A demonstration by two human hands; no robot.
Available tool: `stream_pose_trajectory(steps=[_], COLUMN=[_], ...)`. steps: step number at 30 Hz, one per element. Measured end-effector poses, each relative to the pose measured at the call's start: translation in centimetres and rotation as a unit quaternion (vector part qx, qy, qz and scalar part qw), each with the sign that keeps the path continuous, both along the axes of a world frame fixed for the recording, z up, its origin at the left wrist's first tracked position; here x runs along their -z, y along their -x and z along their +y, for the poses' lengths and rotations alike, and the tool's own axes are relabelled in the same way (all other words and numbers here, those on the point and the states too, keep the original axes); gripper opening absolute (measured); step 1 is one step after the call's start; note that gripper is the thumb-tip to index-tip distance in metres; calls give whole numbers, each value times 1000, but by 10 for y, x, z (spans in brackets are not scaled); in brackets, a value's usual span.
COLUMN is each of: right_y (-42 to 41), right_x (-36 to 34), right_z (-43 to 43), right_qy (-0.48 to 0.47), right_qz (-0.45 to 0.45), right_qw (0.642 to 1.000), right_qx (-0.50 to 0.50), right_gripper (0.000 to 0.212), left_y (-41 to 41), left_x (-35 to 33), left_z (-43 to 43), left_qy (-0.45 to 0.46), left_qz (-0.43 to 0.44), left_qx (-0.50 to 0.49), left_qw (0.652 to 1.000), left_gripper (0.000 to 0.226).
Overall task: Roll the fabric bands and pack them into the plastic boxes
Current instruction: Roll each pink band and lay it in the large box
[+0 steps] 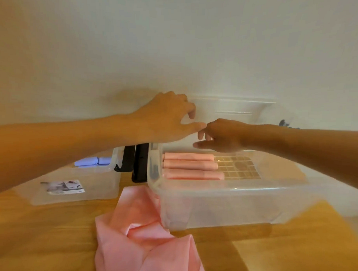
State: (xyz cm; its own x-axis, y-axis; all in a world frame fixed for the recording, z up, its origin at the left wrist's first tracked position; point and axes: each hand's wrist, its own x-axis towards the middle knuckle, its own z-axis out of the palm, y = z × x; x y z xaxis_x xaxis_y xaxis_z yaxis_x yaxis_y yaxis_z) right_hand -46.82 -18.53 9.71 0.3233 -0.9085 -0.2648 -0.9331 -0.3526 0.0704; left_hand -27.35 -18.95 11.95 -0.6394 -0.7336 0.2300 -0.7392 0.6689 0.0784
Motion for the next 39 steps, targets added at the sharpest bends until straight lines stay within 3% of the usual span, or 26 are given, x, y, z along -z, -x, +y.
stream_pose_trajectory(steps=[4,10,16,21,26,30,35,39], right_y=[-14,-53,-94,-122,-147,-159,-157,-155], right_x=[-29,-65,-65,-22,54,106,135,145], right_z=[21,75,134,187,221,223,222,221], right_qy=[51,134,188,284,297,239,167,172], right_qz=[-88,-167,-246,-297,-203,-145,-134,-188], right_qw=[992,970,948,911,925,945,970,959], right_qx=[80,115,80,13,-126,-170,-118,-123], right_gripper=[59,62,64,56,65,49,58,21], left_y=[-12,-45,-84,-129,-165,-183,-202,-204], left_x=[-12,-30,-23,22,89,130,164,174], left_z=[18,67,132,187,234,256,256,250], left_qy=[1,28,65,65,21,-25,-40,-13], left_qz=[36,61,73,106,70,40,-40,-14], left_qx=[-53,-97,-114,-116,-110,-108,-121,-92], left_qw=[998,993,989,986,991,993,991,996], left_gripper=[58,60,61,55,78,48,89,43])
